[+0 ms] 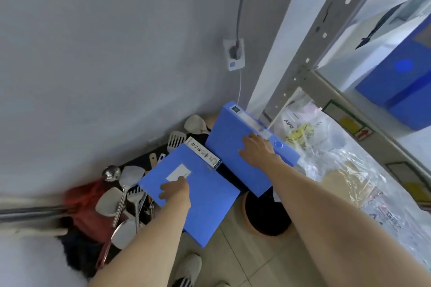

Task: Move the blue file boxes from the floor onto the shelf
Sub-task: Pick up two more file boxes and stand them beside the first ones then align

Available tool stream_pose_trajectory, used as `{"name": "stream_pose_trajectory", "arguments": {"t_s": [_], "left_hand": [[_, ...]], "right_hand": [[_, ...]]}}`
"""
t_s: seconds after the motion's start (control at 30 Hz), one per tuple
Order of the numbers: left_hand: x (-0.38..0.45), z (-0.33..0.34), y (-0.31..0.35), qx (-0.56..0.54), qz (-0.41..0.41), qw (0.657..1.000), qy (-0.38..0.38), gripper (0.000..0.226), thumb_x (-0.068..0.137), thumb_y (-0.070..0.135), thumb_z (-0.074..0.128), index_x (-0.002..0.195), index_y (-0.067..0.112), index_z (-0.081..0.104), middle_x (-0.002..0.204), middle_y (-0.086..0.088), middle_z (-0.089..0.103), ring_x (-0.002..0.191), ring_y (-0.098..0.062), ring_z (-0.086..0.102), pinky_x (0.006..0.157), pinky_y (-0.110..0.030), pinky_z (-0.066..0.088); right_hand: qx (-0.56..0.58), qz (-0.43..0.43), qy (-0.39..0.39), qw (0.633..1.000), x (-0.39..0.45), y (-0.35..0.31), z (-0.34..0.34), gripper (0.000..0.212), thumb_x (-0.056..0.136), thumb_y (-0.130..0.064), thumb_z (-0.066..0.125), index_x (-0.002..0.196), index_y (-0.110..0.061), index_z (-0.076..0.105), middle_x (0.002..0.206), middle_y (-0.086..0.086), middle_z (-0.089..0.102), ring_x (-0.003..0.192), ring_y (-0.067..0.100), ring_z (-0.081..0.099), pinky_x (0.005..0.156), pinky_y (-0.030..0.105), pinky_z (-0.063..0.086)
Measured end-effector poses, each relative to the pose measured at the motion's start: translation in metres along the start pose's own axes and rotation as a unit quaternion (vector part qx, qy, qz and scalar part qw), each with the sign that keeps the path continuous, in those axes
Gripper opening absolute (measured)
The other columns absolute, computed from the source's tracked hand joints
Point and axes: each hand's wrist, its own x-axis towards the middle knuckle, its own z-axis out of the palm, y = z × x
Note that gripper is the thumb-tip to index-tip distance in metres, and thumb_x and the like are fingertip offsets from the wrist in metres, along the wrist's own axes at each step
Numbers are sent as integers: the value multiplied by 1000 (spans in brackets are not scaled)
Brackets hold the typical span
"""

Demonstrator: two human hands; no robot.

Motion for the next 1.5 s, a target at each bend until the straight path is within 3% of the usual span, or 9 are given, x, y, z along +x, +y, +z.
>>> {"name": "stream_pose_trajectory", "arguments": {"t_s": [0.2,0.27,0.37,0.5,0.67,0.87,1.03,1.23,1.5], "left_hand": [[63,5,-47,20,-54,996,65,86,88,50,55,150,3,18,150,-22,30,124,-43,48,87,-44,44],[67,0,-52,9,-66,996,65,93,84,59,55,147,-1,22,136,-23,44,108,-41,57,84,-46,51],[81,7,-58,-10,-61,998,21,82,86,59,54,136,-5,41,100,-16,49,70,-30,53,62,-37,46],[87,19,-60,-19,-67,997,-20,78,87,55,57,139,0,40,97,-17,47,68,-32,48,67,-40,43],[88,18,-64,-102,-53,993,-17,63,84,34,72,132,-1,51,128,-19,59,111,-39,61,92,-47,51],[54,21,-58,-120,-5,993,-15,56,83,29,73,126,-3,57,123,-17,64,109,-37,64,84,-39,51],[5,25,-25,-111,33,993,-23,48,85,38,66,112,-1,61,101,-12,67,83,-32,64,48,-29,41],[-55,10,13,-59,131,989,40,56,75,38,68,119,6,53,118,-17,58,96,-40,65,72,-43,54],[-164,-27,60,-70,320,945,5,39,79,29,63,112,12,50,106,-10,65,91,-34,65,82,-46,55]], "right_hand": [[-4,106,112,988,48,23,32,53,96,-37,55,137,-6,40,135,14,44,121,32,52,94,44,43],[-13,133,146,980,52,27,21,60,93,-41,60,136,-4,41,134,14,45,117,32,54,92,43,43],[-24,148,149,977,65,26,17,64,89,-44,66,133,-3,44,134,16,45,115,35,56,90,41,45],[-5,145,114,983,75,22,30,62,89,-41,69,134,-8,43,135,14,40,108,36,61,78,37,41],[-21,120,124,985,74,30,37,69,88,-44,69,140,-10,39,138,13,40,119,36,52,87,41,42],[12,139,94,986,60,16,41,70,84,-45,70,135,-5,45,132,13,50,123,31,49,97,45,42],[89,135,84,983,37,-3,27,72,79,-34,78,134,-4,44,130,15,47,122,33,48,88,42,49],[108,111,138,978,-6,-14,-17,64,78,-27,78,129,-7,44,125,14,48,113,33,53,77,38,47],[254,143,176,940,-86,-29,-91,67,83,-45,75,127,-10,39,119,15,54,102,38,63,68,38,39]]}}
